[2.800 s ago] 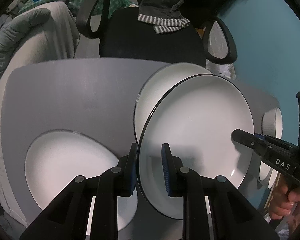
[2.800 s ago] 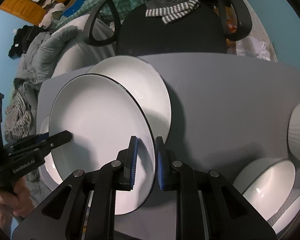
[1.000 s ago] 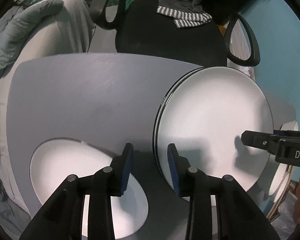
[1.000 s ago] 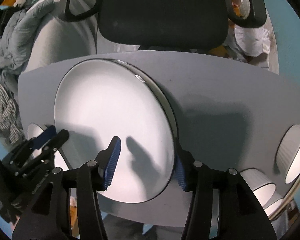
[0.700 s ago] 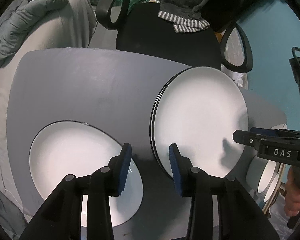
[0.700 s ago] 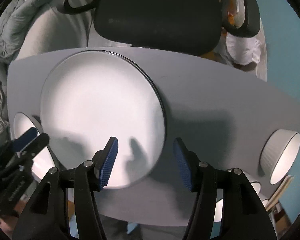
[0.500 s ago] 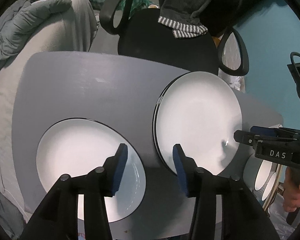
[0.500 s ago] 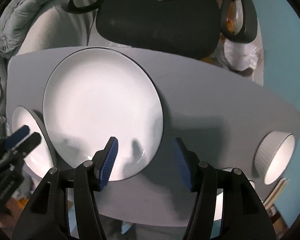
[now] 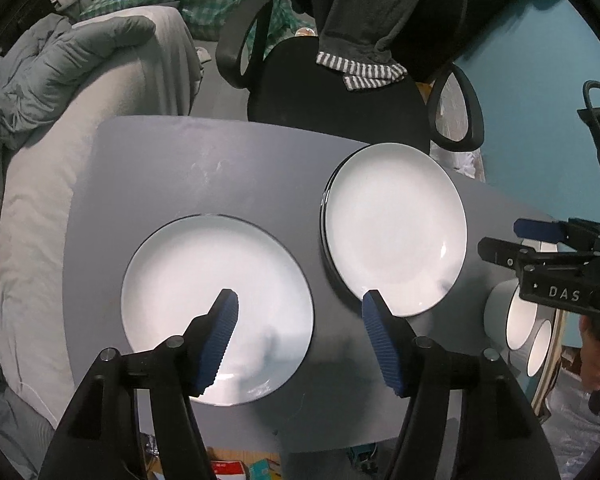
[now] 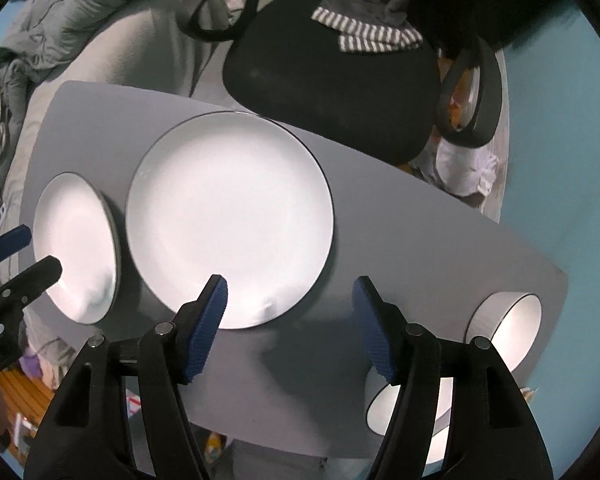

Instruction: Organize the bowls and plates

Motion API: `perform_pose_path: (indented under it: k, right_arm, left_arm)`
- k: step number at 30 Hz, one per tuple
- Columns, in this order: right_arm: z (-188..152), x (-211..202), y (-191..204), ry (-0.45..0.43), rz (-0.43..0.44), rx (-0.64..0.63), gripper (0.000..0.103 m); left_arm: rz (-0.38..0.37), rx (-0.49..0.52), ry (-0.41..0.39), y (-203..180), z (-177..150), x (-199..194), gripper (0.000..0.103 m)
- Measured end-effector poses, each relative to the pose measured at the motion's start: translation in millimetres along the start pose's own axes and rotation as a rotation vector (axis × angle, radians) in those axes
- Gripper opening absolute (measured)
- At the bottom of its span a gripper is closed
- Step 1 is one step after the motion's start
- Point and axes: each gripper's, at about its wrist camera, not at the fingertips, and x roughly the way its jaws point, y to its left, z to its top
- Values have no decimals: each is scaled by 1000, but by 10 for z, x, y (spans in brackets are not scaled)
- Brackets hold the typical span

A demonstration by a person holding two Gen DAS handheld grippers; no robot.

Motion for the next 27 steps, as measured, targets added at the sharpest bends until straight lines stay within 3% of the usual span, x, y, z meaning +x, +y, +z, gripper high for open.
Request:
perform_pose_path:
  k: [4,17,27]
  right_arm:
    - [-33,-92,50,-20,1,-35,68]
    - [-27,-257,390,-28,-13,-183,68]
    - [178,-184,1017,-20,0,-342,68]
  left_arm:
    - [25,-26,-21,136,-98,-73,73]
    - [43,-250,-9,783,-494,-167,73]
    - [60,-383,6,1099,-744,-63,73]
